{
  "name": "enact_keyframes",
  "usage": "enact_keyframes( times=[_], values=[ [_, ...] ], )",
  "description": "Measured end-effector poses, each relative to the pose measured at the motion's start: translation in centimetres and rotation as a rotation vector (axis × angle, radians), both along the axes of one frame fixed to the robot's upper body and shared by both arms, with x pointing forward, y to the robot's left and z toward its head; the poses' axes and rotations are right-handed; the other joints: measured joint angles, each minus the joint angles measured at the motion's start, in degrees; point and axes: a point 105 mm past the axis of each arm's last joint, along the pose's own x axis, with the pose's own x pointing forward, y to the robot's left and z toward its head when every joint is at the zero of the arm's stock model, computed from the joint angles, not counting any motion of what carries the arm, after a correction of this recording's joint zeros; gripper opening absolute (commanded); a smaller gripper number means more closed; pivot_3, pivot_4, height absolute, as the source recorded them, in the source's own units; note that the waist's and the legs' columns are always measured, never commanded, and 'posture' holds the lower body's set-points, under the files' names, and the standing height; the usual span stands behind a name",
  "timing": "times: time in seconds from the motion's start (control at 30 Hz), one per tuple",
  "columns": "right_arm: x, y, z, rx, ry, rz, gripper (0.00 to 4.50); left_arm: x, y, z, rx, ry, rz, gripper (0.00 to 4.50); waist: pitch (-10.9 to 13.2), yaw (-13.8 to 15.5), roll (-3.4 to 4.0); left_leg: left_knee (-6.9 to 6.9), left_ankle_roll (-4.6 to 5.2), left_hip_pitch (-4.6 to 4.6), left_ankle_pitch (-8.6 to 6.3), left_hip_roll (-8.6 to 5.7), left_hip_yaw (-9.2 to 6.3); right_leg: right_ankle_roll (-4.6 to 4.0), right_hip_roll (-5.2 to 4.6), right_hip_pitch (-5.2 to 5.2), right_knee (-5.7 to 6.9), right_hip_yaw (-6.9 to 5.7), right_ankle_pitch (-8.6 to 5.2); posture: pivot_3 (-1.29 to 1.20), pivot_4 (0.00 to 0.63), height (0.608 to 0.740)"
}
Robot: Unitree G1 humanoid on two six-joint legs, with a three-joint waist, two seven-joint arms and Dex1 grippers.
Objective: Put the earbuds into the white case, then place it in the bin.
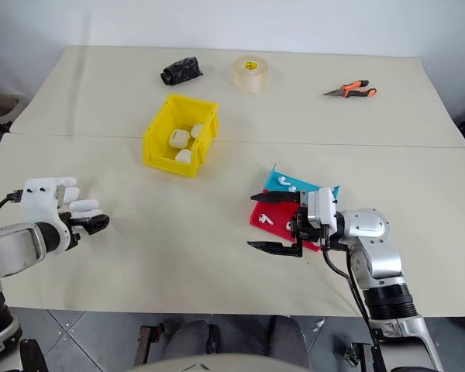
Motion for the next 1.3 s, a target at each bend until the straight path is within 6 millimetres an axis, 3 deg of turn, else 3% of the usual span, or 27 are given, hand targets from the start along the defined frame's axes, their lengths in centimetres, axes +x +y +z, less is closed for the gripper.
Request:
enact_keyframes(
  times=[0.1, 0.2, 0.33, 0.7, 0.8, 1.0, 1.1, 1.3],
  values=[
    [0.0, 0.2, 0.0, 0.01, 0.002, 0.003, 4.5, 0.1, -0.1, -0.1, -0.006, -0.007, 0.016, 4.45, 0.0, 0.02, 0.0, 0.0, 0.0, 0.0, 0.0, -0.02, -0.01, 0.0, -0.01, 0.02, 0.0, 0.0, 0.0, 0.0, 0.15, 0.74],
    [0.0, 0.4, -0.1, 0.011, 0.002, 0.003, 4.5, 0.2, -0.3, -0.1, -0.007, -0.01, 0.023, 3.9, 0.0, 0.06, 0.0, 0.0, 0.0, 0.01, 0.0, -0.03, -0.03, 0.0, -0.01, 0.03, 0.0, 0.01, 0.0, 0.0, 0.15, 0.74],
    [0.0, 0.4, -0.1, 0.014, 0.002, -0.001, 4.5, 0.3, -0.4, -0.1, -0.008, -0.012, 0.025, 2.79, 0.0, -0.08, 0.01, 0.0, 0.0, 0.02, 0.0, -0.03, -0.02, 0.0, 0.0, 0.03, 0.0, 0.01, 0.0, 0.0, 0.15, 0.74],
    [0.1, 0.4, -0.1, 0.016, -0.009, -0.018, 4.5, -1.5, -0.4, -0.4, -0.034, -0.042, -0.048, 2.79, -0.01, -0.65, 0.01, -0.08, 0.0, 0.05, 0.0, -0.03, 0.01, 0.0, 0.02, -0.02, -0.03, 0.07, 0.0, 0.0, 0.15, 0.74],
    [0.2, 0.3, -0.2, 0.018, -0.005, -0.035, 4.5, -2.7, -2.5, -0.1, -0.141, -0.221, -0.266, 2.79, 0.0, -0.99, 0.01, -0.1, -0.05, -0.02, -0.03, -0.02, 0.06, -0.01, 0.02, -0.07, -0.14, 0.06, -0.01, 0.0, 0.15, 0.74],
    [-0.1, -0.4, 0.0, -0.004, -0.004, -0.057, 4.5, -3.5, -6.1, 4.1, -0.221, -0.644, -0.616, 2.79, 0.02, 0.2, 0.04, 0.04, -0.05, -0.1, -0.03, -0.06, 0.2, -0.01, 0.05, 0.04, -0.28, 0.09, -0.01, 0.0, 0.15, 0.74],
    [-0.3, -2.3, -0.5, -0.043, 0.025, -0.135, 4.5, -3.8, -9.9, 4.4, -0.254, -0.762, -0.874, 2.79, 0.01, 1.2, 0.03, 0.03, -0.01, -0.12, -0.05, -0.16, 0.38, -0.01, 0.04, 0.07, -0.3, 0.18, 0.0, 0.0, 0.15, 0.74],
    [-0.5, -6.8, -0.1, -0.082, 0.007, -0.328, 4.5, -2.9, -16.1, 4.3, -0.283, -0.939, -1.167, 2.79, 0.01, 1.62, 0.01, 0.06, 0.01, -0.12, -0.04, -0.12, 0.47, 0.06, 0.05, 0.07, -0.29, 0.12, 0.03, 0.0, 0.15, 0.74]
  ],
)
